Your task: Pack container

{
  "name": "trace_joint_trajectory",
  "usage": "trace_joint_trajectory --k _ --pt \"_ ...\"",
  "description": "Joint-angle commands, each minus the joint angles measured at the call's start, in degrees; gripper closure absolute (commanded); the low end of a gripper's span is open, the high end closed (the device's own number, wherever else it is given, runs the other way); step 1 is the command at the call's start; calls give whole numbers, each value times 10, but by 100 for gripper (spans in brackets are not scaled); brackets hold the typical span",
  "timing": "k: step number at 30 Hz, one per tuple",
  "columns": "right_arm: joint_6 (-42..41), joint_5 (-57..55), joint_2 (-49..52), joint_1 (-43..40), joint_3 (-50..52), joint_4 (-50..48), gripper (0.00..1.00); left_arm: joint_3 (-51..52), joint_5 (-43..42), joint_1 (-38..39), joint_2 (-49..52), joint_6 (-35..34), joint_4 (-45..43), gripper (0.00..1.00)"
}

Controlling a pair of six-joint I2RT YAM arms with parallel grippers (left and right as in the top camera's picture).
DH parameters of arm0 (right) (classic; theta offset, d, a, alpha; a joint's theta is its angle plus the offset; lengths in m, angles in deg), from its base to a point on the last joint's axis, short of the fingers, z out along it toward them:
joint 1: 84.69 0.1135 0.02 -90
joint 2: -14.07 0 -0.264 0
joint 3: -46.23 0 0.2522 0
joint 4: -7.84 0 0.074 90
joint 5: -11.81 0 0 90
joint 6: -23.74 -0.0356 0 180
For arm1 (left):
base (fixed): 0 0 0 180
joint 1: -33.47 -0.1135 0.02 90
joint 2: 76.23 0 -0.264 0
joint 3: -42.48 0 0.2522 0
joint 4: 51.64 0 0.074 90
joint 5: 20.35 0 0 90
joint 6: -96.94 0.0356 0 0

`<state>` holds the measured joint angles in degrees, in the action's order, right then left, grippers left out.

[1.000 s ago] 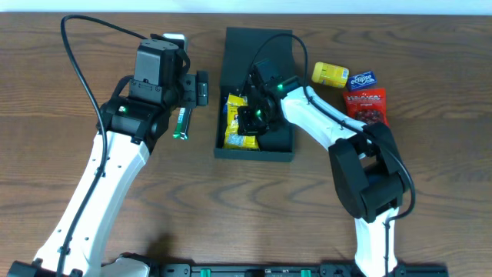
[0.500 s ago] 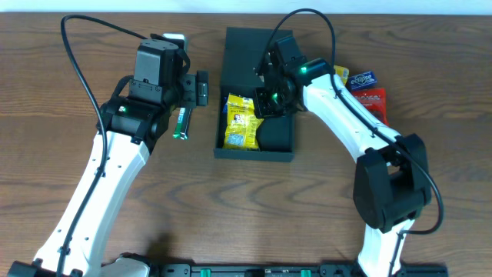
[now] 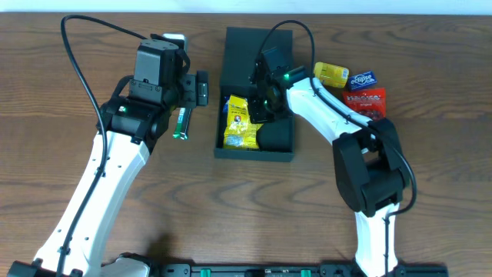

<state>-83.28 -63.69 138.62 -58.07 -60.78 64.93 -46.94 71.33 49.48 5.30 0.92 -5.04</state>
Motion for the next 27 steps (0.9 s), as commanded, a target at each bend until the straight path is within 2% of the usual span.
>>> trace_joint_trajectory --k 1,11,19,24,25,27 --pt "-7 10 21 11 4 -4 99 3 -3 -2 -2 -4 1 5" --pt "25 86 21 11 4 -11 99 3 -3 -2 -2 -4 1 5" --pt "25 102 16 4 2 -7 99 3 -3 -2 -2 -4 2 5" --pt "29 127 -33 -16 -3 2 99 17 -3 -3 -1 -4 17 5" --pt "36 127 -45 -19 -3 2 99 25 -3 -2 0 -4 19 1" --pt "51 127 -67 -24 -3 5 99 44 -19 -3 4 -4 21 20"
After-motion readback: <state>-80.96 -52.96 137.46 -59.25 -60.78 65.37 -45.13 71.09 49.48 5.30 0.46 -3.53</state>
